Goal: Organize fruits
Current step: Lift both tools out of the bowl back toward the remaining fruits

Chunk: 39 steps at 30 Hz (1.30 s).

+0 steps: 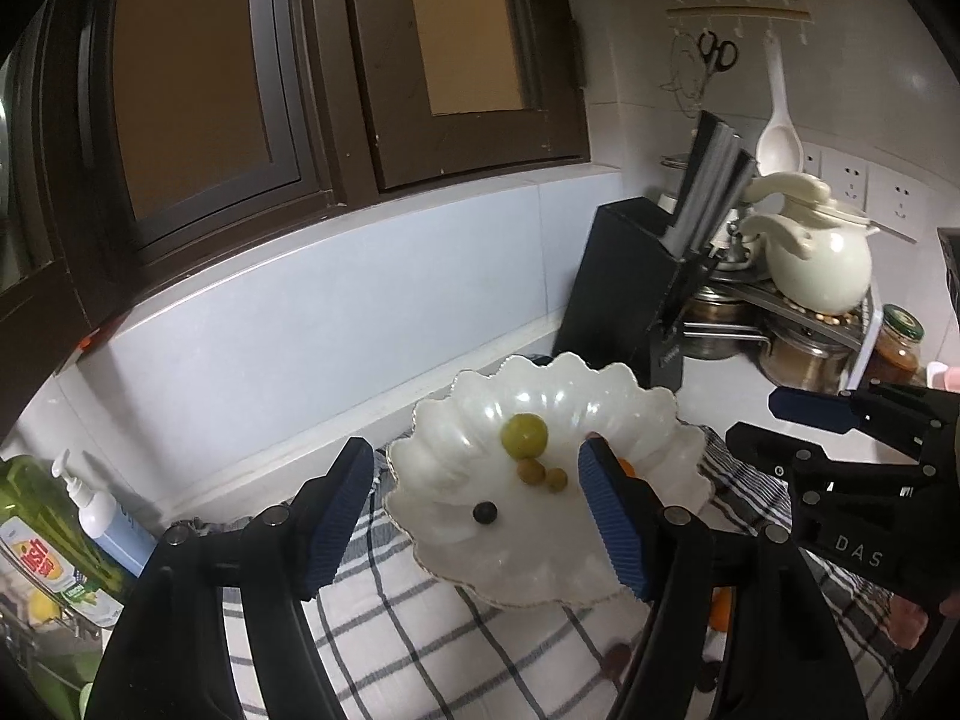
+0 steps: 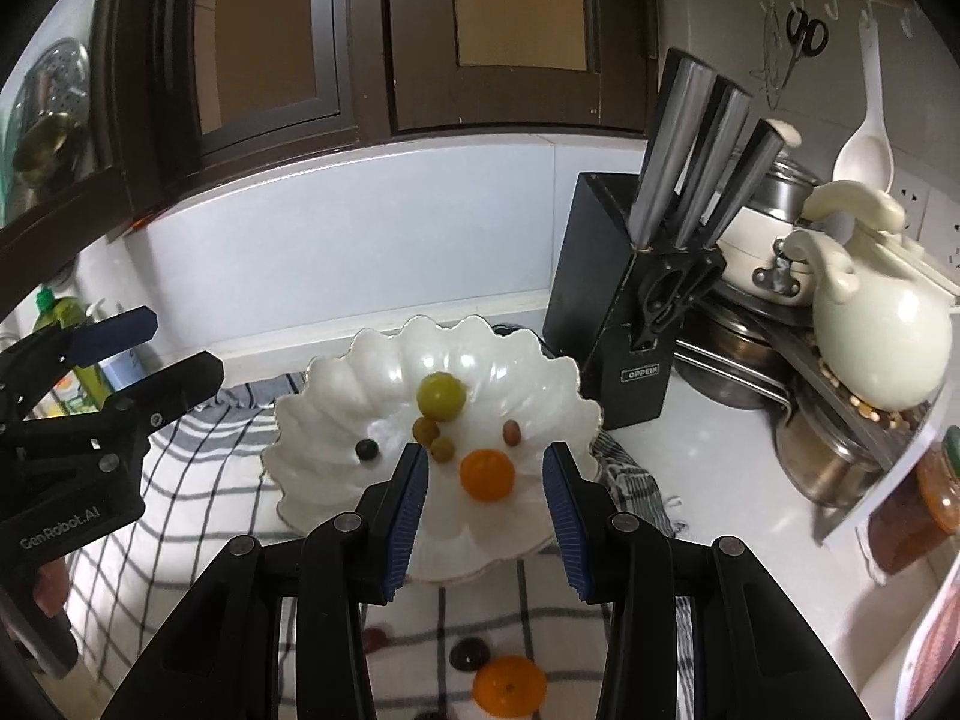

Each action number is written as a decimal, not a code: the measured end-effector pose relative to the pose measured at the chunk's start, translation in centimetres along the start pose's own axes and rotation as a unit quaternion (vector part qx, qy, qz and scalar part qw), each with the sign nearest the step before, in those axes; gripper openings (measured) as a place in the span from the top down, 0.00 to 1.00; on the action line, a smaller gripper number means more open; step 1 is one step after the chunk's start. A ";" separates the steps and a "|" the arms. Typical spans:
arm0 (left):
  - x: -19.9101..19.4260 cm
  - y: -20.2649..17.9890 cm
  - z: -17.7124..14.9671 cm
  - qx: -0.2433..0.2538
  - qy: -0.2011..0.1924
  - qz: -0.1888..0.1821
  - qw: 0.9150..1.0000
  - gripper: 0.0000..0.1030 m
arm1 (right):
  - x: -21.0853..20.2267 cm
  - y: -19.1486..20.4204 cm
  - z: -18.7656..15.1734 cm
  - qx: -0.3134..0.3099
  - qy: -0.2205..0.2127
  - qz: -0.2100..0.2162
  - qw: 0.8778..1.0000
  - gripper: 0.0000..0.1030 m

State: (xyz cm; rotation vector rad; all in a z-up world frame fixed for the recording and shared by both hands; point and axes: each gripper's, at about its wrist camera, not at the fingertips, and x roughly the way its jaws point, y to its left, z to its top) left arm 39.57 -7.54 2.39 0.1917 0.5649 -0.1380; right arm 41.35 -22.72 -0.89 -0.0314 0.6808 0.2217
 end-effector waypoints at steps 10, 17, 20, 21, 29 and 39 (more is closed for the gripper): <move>-3.1 -1.4 -1.5 0.015 -0.012 -0.002 1.000 0.31 | -3.6 0.1 -1.9 -0.003 -0.028 -0.009 1.000 0.60; -4.6 -2.2 -2.7 0.022 -0.015 -0.004 1.000 0.30 | -5.1 0.0 -3.5 0.001 -0.027 -0.010 1.000 0.60; -4.8 -2.4 -3.5 0.018 -0.008 -0.008 1.000 0.30 | -5.5 0.0 -4.3 0.004 -0.025 -0.010 1.000 0.60; -4.8 -2.4 -3.7 0.016 -0.005 -0.010 1.000 0.30 | -5.6 0.0 -4.5 0.004 -0.023 -0.010 1.000 0.60; -4.9 -2.5 -5.7 0.012 0.016 -0.019 1.000 0.30 | -6.0 0.8 -6.3 -0.010 -0.014 -0.001 1.000 0.60; -4.6 -3.1 -7.9 0.027 0.035 -0.039 0.998 0.30 | -5.8 1.7 -8.6 -0.005 -0.003 0.023 1.000 0.60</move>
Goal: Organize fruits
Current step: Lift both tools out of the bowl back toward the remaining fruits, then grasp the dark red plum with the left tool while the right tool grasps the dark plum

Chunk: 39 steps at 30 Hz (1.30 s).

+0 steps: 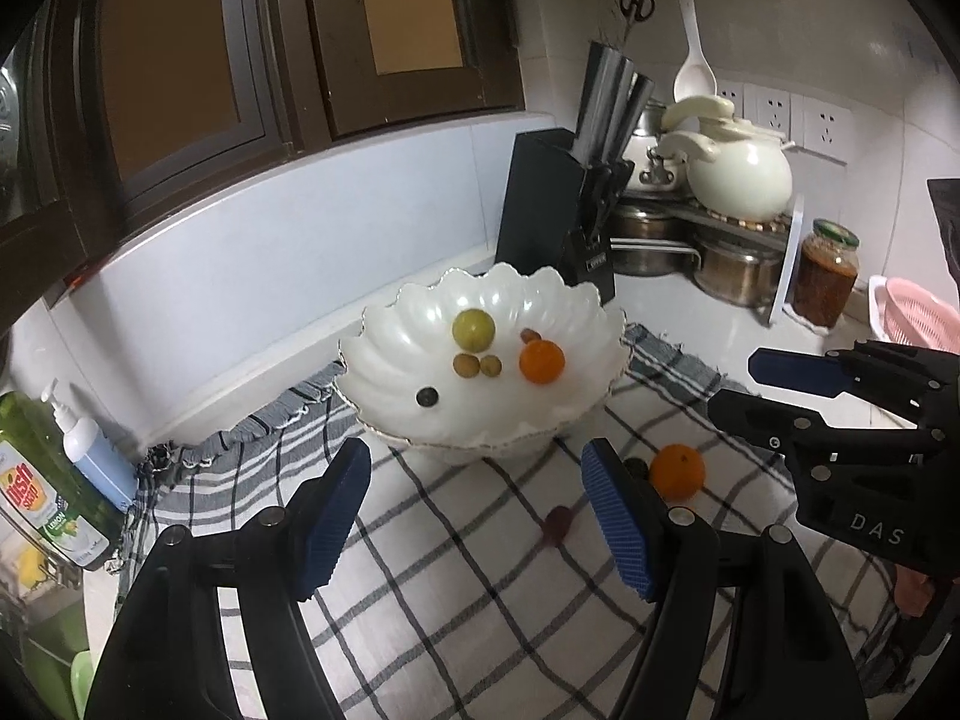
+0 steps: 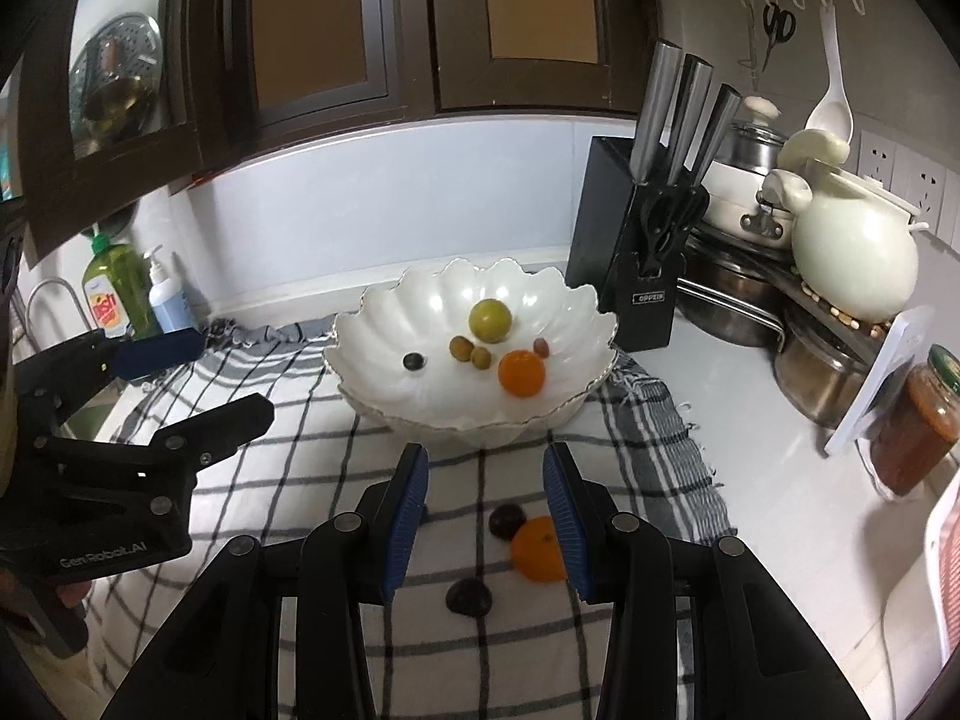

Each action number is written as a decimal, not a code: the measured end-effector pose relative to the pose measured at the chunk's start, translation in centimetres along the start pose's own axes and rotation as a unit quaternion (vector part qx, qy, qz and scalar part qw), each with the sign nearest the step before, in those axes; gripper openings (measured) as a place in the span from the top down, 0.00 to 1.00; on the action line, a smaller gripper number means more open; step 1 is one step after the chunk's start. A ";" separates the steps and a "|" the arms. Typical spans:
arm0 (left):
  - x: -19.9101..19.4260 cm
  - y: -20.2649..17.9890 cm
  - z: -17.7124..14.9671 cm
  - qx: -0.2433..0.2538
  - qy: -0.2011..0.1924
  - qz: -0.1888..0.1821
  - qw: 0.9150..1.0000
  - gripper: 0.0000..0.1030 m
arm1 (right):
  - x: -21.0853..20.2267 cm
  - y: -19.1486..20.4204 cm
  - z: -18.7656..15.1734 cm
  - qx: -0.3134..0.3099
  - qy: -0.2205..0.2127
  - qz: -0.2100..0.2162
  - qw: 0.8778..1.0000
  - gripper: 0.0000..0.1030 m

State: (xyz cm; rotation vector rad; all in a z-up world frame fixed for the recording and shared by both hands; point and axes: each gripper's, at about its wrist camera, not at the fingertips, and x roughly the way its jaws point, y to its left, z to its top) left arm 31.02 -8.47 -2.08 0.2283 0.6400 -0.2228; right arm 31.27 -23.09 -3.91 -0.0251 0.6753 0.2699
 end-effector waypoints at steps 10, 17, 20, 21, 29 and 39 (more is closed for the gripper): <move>1.3 -0.5 -2.5 0.011 0.019 -0.006 1.000 0.30 | 1.0 1.0 -2.3 -0.019 0.018 0.007 1.000 0.60; 2.1 -1.1 -3.7 0.027 0.022 -0.007 0.999 0.30 | 2.2 0.9 -3.7 -0.022 0.036 0.003 0.999 0.60; 2.7 -1.5 -4.2 0.041 0.025 -0.005 0.999 0.30 | 2.6 1.0 -4.4 -0.028 0.043 0.004 0.999 0.60; 2.9 -1.6 -4.4 0.043 0.027 -0.006 0.999 0.30 | 2.8 1.0 -4.6 -0.028 0.044 0.006 0.999 0.60; 4.8 -1.8 -5.6 0.046 0.035 -0.015 0.998 0.31 | 4.3 1.0 -6.2 -0.021 0.069 0.010 0.997 0.60; 8.0 -2.9 -6.4 0.072 0.053 -0.025 0.996 0.40 | 6.1 0.8 -7.8 -0.015 0.097 0.014 0.995 0.60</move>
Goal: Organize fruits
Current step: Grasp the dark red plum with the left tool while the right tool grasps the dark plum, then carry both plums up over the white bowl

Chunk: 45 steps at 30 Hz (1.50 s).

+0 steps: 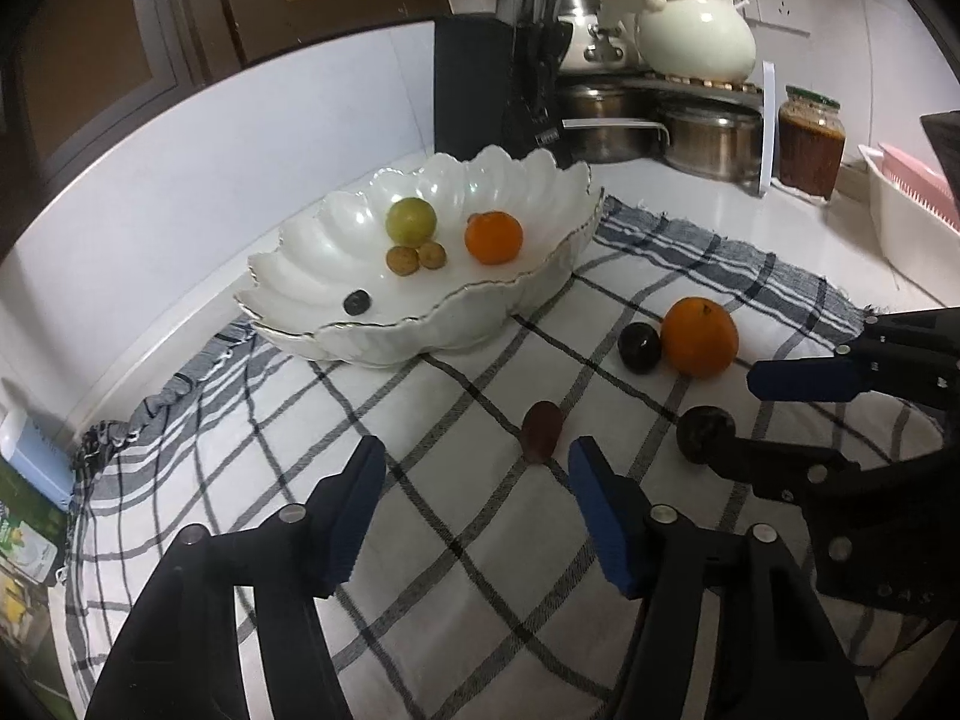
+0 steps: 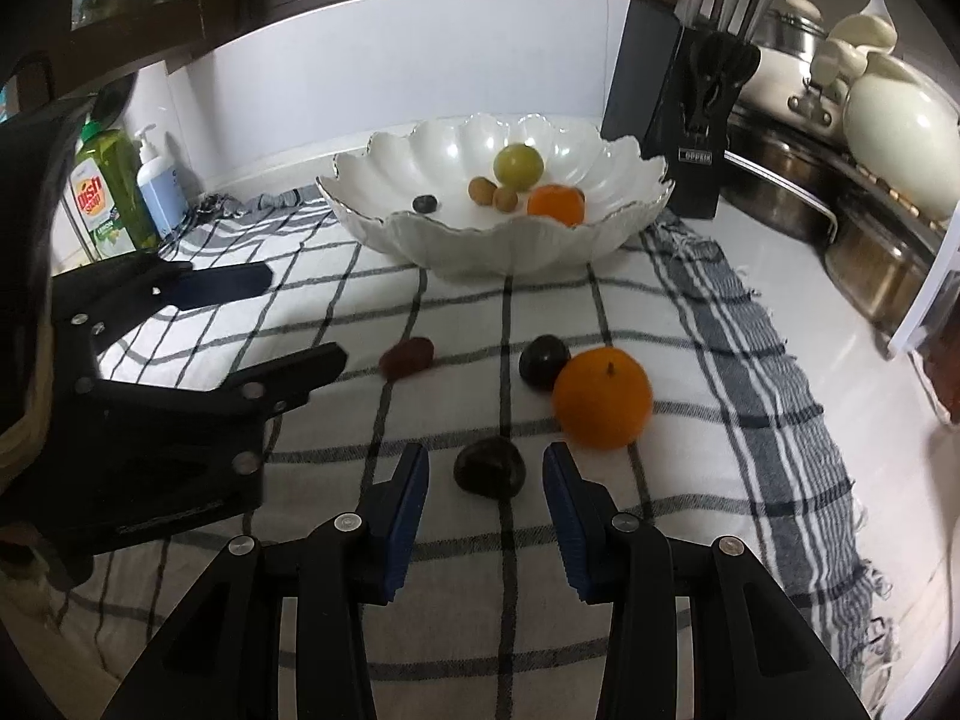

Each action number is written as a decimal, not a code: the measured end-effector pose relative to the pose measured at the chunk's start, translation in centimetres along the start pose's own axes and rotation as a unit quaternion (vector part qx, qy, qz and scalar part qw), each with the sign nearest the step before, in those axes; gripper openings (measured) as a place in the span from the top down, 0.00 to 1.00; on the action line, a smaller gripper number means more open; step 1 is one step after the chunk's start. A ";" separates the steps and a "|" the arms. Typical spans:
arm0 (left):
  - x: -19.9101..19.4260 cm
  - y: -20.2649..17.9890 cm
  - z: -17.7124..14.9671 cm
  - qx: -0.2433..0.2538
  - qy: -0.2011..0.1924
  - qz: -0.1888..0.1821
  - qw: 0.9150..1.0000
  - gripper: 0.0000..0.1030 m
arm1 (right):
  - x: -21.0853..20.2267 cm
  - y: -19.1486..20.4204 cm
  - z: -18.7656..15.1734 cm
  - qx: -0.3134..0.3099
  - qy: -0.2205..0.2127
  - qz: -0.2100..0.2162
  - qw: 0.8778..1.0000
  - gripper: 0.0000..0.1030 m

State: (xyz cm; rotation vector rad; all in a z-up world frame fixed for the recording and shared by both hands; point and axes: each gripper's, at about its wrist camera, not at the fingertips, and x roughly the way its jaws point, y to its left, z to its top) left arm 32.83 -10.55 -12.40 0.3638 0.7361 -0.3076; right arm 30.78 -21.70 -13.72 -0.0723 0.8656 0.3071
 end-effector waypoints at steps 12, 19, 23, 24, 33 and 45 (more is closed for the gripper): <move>3.3 -0.8 0.5 -0.003 0.036 -0.049 0.998 0.61 | 1.0 -0.2 0.2 0.007 0.006 0.008 1.000 0.60; 4.7 -1.2 0.7 0.000 0.054 -0.060 0.997 0.68 | 1.5 -0.5 0.2 0.014 0.012 0.011 1.000 0.61; 5.2 -1.3 0.9 -0.001 0.060 -0.064 0.996 0.71 | 1.8 -0.7 0.3 0.017 0.016 0.013 1.000 0.65; 5.4 -1.4 0.9 -0.001 0.060 -0.064 0.996 0.72 | 1.9 -0.7 0.3 0.018 0.017 0.014 1.000 0.66; 5.7 -1.4 1.2 -0.005 0.060 -0.066 0.996 0.82 | 2.2 -1.0 0.3 0.024 0.025 0.016 0.999 0.71; 3.1 -0.2 1.1 -0.031 0.047 -0.048 0.997 0.83 | 1.3 -0.9 0.7 0.025 0.013 0.022 0.999 0.71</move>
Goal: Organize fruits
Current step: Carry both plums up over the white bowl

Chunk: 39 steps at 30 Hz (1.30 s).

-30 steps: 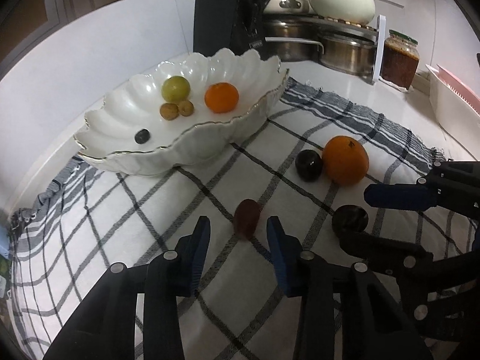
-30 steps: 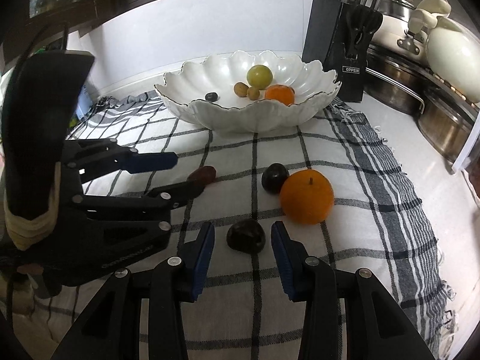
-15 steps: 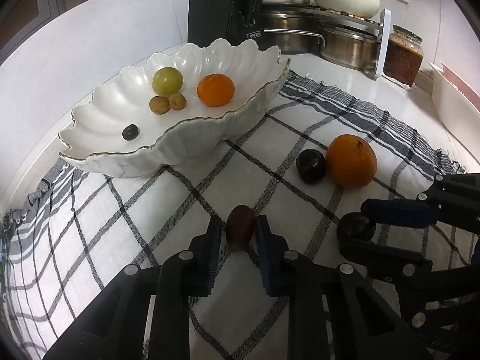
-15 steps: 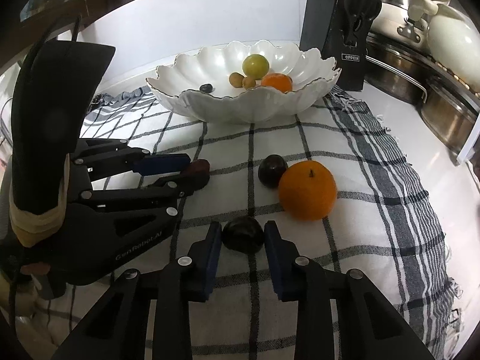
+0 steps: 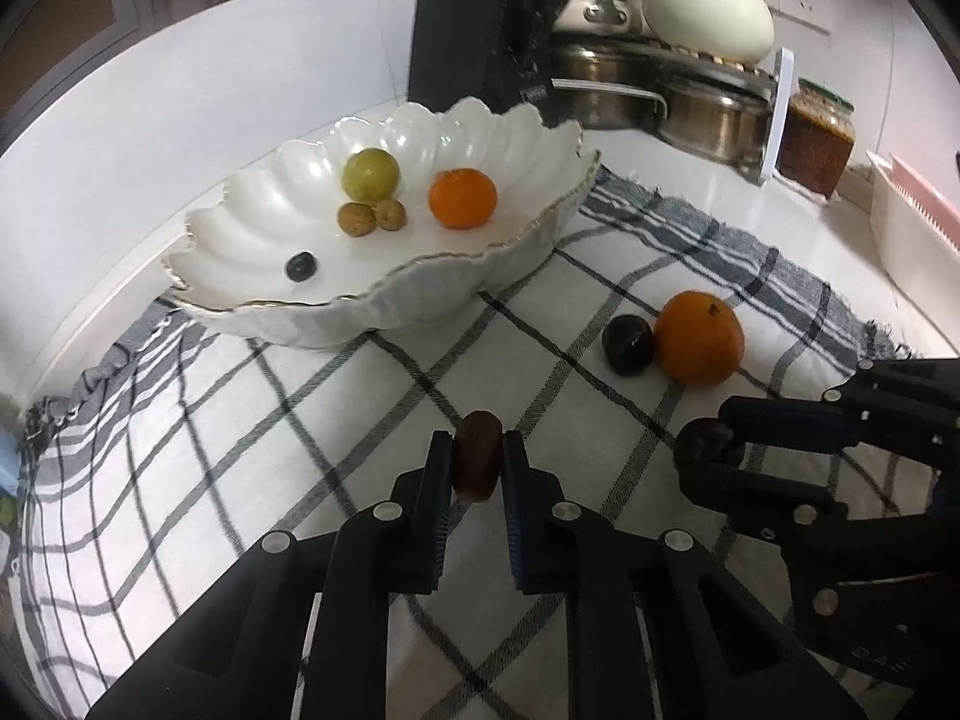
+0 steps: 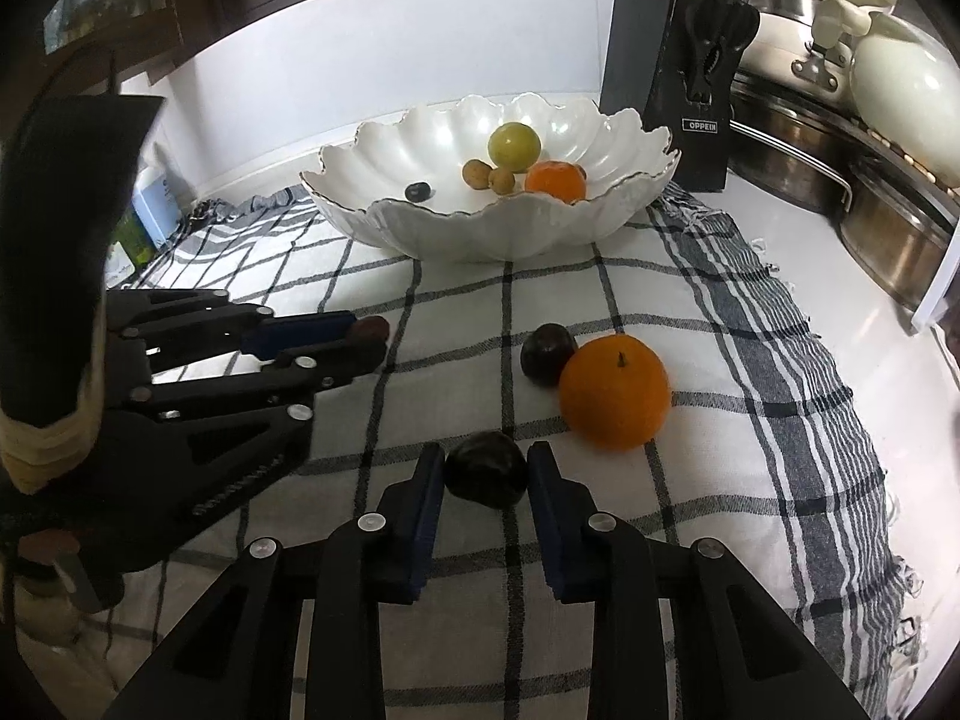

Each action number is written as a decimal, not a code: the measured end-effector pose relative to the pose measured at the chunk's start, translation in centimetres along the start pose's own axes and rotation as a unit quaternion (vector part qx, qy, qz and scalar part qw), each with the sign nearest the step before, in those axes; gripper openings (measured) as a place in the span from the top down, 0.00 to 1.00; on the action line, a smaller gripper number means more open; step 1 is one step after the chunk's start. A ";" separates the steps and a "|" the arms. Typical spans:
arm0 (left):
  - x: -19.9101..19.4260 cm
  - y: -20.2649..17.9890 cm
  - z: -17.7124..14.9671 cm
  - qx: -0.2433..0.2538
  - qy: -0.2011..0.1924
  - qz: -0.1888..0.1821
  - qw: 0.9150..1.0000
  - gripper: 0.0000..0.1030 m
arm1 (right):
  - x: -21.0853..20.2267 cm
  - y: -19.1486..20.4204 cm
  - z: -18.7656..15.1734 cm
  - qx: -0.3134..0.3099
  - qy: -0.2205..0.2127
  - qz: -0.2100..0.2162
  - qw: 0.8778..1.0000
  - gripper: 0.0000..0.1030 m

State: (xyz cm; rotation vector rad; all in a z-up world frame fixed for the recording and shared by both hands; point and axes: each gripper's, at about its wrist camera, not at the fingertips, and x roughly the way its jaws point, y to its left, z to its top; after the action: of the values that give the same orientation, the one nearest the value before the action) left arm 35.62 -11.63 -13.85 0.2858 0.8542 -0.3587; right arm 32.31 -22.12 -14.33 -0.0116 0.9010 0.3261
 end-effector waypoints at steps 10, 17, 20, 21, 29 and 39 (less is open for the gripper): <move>-3.1 0.6 0.1 -0.026 -0.020 0.009 0.999 0.83 | -1.4 0.6 0.6 0.000 -0.031 0.012 0.999 0.71; -5.2 1.5 0.6 -0.045 -0.046 0.015 0.998 0.83 | -2.9 0.8 1.8 -0.003 -0.059 0.014 0.998 0.71; -6.2 1.8 1.0 -0.051 -0.059 0.021 0.997 0.83 | -3.6 0.8 2.6 -0.006 -0.075 0.014 0.997 0.71; -6.6 1.8 1.2 -0.052 -0.063 0.023 0.996 0.83 | -3.9 0.8 2.8 -0.007 -0.081 0.014 0.997 0.71; -9.2 2.8 2.3 -0.062 -0.108 0.031 0.992 0.83 | -5.9 1.2 5.1 -0.016 -0.134 0.012 0.991 0.71; -10.5 4.0 4.3 -0.066 -0.150 0.054 0.985 0.83 | -6.7 1.6 7.5 -0.032 -0.172 0.002 0.985 0.71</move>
State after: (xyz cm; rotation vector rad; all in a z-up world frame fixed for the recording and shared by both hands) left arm 33.86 -7.67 -2.60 0.1490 0.5612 -0.2352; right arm 33.79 -21.28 -4.28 -0.0127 0.5475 0.3476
